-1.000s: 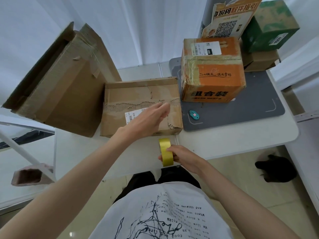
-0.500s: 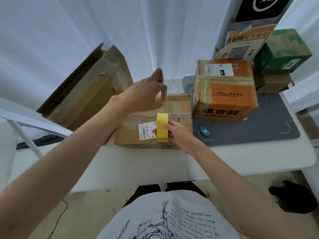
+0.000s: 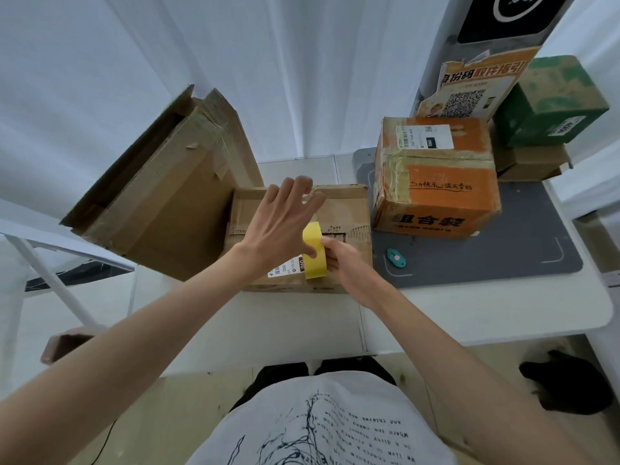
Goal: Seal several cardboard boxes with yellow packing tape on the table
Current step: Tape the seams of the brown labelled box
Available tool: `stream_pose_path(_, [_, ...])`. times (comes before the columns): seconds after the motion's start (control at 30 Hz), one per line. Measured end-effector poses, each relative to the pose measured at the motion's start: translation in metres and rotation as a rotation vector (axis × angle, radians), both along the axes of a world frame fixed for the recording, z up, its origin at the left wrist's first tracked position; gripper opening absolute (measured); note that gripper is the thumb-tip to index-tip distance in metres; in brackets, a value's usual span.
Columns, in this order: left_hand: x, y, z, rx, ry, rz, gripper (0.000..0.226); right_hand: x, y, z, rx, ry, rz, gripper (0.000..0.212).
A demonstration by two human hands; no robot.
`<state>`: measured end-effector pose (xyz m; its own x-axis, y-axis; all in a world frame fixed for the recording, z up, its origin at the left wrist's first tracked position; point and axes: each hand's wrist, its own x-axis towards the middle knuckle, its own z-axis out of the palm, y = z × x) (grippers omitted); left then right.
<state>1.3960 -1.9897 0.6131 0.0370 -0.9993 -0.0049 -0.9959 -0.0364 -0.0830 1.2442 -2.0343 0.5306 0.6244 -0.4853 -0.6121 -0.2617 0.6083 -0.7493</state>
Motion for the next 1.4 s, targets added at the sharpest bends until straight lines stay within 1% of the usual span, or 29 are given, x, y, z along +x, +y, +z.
stream_pose_path(0.13, [0.002,-0.002,-0.008,-0.033,-0.017,0.013,0.101,-0.013,-0.009,-0.001,-0.056,0.036,0.063,0.041])
stream_pose_path(0.17, [0.001,-0.004,-0.008,-0.043,-0.022,0.01,0.101,-0.017,-0.014,-0.003,-0.102,0.074,0.029,0.043])
stream_pose_path(0.23, [0.003,-0.008,-0.01,-0.065,-0.037,0.0,0.101,-0.029,-0.029,-0.016,-0.242,0.181,-0.151,0.04])
stream_pose_path(0.3, [0.005,-0.011,-0.011,-0.078,-0.034,-0.001,0.102,-0.043,-0.049,-0.036,-0.431,0.373,-0.317,0.027])
stream_pose_path(0.33, [0.006,-0.013,-0.011,-0.082,-0.028,0.002,0.102,-0.051,-0.06,-0.05,-0.516,0.495,-0.348,0.019])
stream_pose_path(0.37, [0.007,-0.015,-0.012,-0.085,-0.025,0.005,0.101,-0.058,-0.069,-0.064,-0.578,0.617,-0.337,0.012])
stream_pose_path(0.4, [0.007,-0.016,-0.012,-0.088,-0.023,0.01,0.101,-0.065,-0.077,-0.078,-0.615,0.739,-0.276,0.01])
stream_pose_path(0.47, [0.009,-0.018,-0.013,-0.101,-0.022,0.017,0.099,-0.075,-0.086,-0.105,-0.649,0.964,-0.059,0.028])
stream_pose_path(0.53, [0.01,-0.02,-0.015,-0.109,-0.013,0.019,0.099,-0.082,-0.089,-0.122,-0.665,1.097,0.096,0.038])
stream_pose_path(0.6, [0.012,-0.021,-0.016,-0.113,-0.002,0.018,0.098,-0.086,-0.088,-0.133,-0.677,1.149,0.176,0.04])
stream_pose_path(0.67, [0.015,-0.023,-0.018,-0.116,0.004,0.022,0.099,-0.089,-0.087,-0.14,-0.711,1.154,0.191,0.04])
stream_pose_path(0.73, [0.018,-0.024,-0.018,-0.121,0.002,0.019,0.099,-0.093,-0.087,-0.141,-0.743,1.106,0.161,0.038])
stream_pose_path(0.8, [0.021,-0.025,-0.018,-0.121,0.01,0.017,0.099,-0.095,-0.088,-0.14,-0.739,1.032,0.158,0.032])
stream_pose_path(0.87, [0.024,-0.025,-0.02,-0.122,0.016,0.011,0.099,-0.098,-0.089,-0.139,-0.731,0.963,0.199,0.028])
stream_pose_path(1.0, [0.028,-0.026,-0.021,-0.113,0.029,0.014,0.1,-0.104,-0.089,-0.138,-0.72,0.93,0.246,0.022])
stream_pose_path(1.07, [0.029,-0.027,-0.02,-0.105,0.033,0.017,0.1,-0.105,-0.087,-0.137,-0.7,0.93,0.242,0.029])
stream_pose_path(1.17, [0.03,-0.027,-0.02,-0.103,0.039,0.021,0.098,-0.104,-0.088,-0.137,-0.644,0.881,0.226,0.043])
stream_pose_path(1.2, [0.03,-0.027,-0.02,-0.102,0.042,0.022,0.098,-0.103,-0.089,-0.138,-0.617,0.866,0.214,0.044])
stream_pose_path(1.27, [0.029,-0.028,-0.02,-0.098,0.046,0.026,0.097,-0.101,-0.092,-0.136,-0.522,0.836,0.12,0.041])
stream_pose_path(1.33, [0.028,-0.03,-0.021,-0.097,0.05,0.031,0.098,-0.095,-0.094,-0.129,-0.414,0.779,-0.049,0.04])
stream_pose_path(1.4, [0.028,-0.031,-0.021,-0.097,0.055,0.036,0.098,-0.086,-0.096,-0.116,-0.389,0.681,-0.205,0.037])
